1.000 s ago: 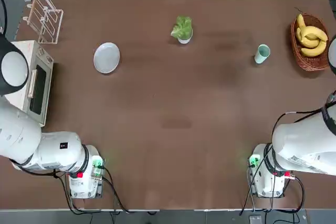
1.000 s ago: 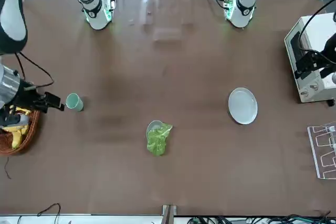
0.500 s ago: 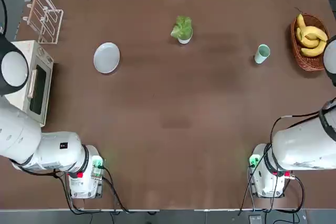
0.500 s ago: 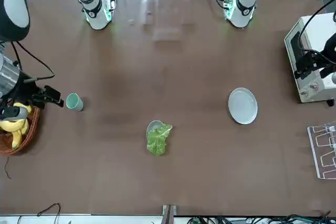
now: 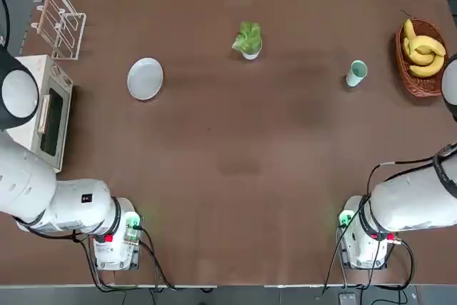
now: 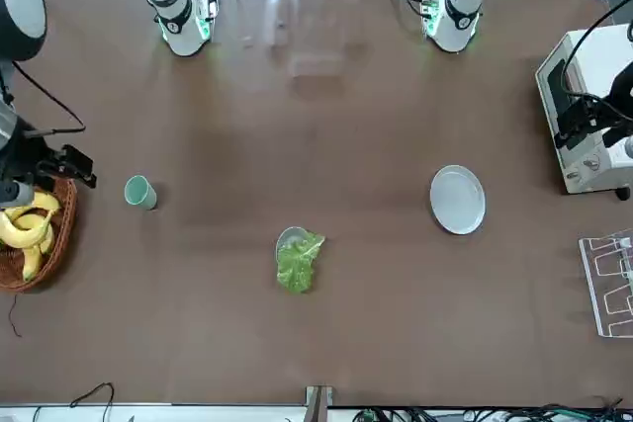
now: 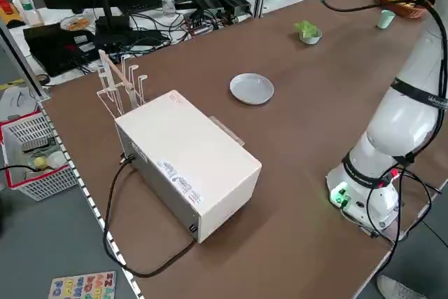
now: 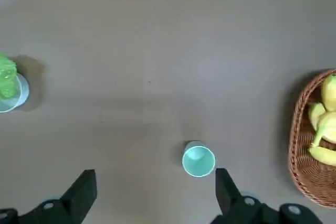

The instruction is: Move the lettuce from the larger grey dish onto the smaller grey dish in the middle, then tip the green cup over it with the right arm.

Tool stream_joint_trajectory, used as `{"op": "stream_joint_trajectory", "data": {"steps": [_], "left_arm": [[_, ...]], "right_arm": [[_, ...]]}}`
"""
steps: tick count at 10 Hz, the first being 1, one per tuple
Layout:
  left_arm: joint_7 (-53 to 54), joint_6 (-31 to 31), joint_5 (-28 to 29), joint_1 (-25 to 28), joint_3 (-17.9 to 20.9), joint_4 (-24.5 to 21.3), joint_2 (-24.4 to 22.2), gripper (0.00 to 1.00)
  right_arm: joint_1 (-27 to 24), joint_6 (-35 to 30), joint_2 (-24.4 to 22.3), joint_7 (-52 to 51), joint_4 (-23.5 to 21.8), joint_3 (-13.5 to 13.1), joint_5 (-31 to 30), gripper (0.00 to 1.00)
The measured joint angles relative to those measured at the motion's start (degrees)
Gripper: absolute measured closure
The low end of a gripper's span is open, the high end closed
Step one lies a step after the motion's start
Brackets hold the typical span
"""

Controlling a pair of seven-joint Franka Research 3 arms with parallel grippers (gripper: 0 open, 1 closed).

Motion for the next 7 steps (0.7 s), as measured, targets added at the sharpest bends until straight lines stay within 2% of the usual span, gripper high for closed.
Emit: {"op": "stream_joint_trajectory", "data": {"steps": [7], "left_arm": [[0.0,0.0,0.0,0.0,0.0,0.0,0.0,0.0]], "right_arm": [[0.6,-0.2,-1.8,0.0,-2.3,0.0,-0.4,0.0]]}}
